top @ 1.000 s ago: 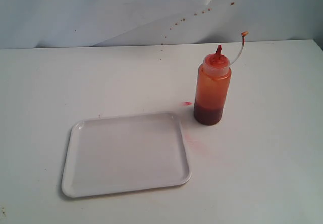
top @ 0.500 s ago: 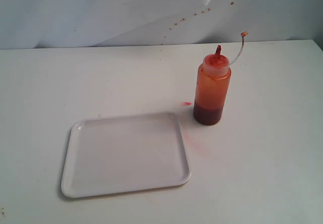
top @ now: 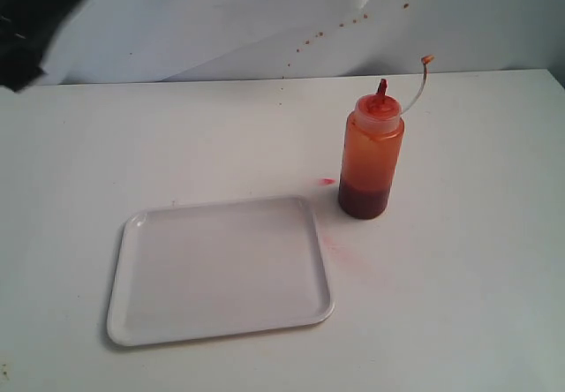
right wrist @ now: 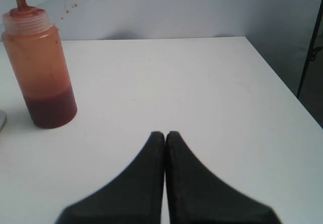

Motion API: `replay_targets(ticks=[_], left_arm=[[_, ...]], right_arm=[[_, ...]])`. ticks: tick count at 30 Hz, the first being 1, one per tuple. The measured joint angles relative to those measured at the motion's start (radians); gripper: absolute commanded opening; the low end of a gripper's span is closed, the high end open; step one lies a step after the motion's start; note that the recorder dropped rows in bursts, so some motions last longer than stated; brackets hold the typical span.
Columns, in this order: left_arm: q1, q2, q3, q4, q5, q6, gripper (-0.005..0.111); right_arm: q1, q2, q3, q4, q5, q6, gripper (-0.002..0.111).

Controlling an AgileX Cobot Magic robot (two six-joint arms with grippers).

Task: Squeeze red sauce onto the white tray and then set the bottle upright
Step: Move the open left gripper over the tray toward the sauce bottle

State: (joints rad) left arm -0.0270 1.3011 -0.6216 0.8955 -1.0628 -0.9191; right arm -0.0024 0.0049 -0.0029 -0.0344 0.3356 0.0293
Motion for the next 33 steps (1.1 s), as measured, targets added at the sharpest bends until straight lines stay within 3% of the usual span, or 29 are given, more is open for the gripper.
replay_targets(ticks=[2,5,9,12,14,17,20,26,33], left_arm=[[0.000,0.187,-0.058,0.085,-0.093,-0.002,0.002],[-0.009,0.429,-0.146,0.170,-0.129,-0.004,0.002],[-0.047,0.649,-0.257,0.218,-0.131,-0.004,0.002],[-0.090,0.771,-0.331,0.234,-0.133,0.035,0.010],[-0.123,0.823,-0.377,0.231,-0.133,0.099,0.021],[-0.169,0.867,-0.424,0.211,-0.138,0.150,0.053],[-0.209,0.891,-0.446,0.166,-0.142,0.205,0.105],[-0.247,0.902,-0.448,0.077,-0.146,0.299,0.104],[-0.249,0.902,-0.448,0.077,-0.133,0.330,0.104]], right_arm=[[0.000,0.000,0.000,0.000,0.000,0.000,0.000],[0.000,0.000,0.000,0.000,0.000,0.000,0.000],[0.000,0.000,0.000,0.000,0.000,0.000,0.000],[0.000,0.000,0.000,0.000,0.000,0.000,0.000],[0.000,0.000,0.000,0.000,0.000,0.000,0.000],[0.000,0.000,0.000,0.000,0.000,0.000,0.000],[0.000,0.000,0.000,0.000,0.000,0.000,0.000],[0.000,0.000,0.000,0.000,0.000,0.000,0.000],[0.000,0.000,0.000,0.000,0.000,0.000,0.000]])
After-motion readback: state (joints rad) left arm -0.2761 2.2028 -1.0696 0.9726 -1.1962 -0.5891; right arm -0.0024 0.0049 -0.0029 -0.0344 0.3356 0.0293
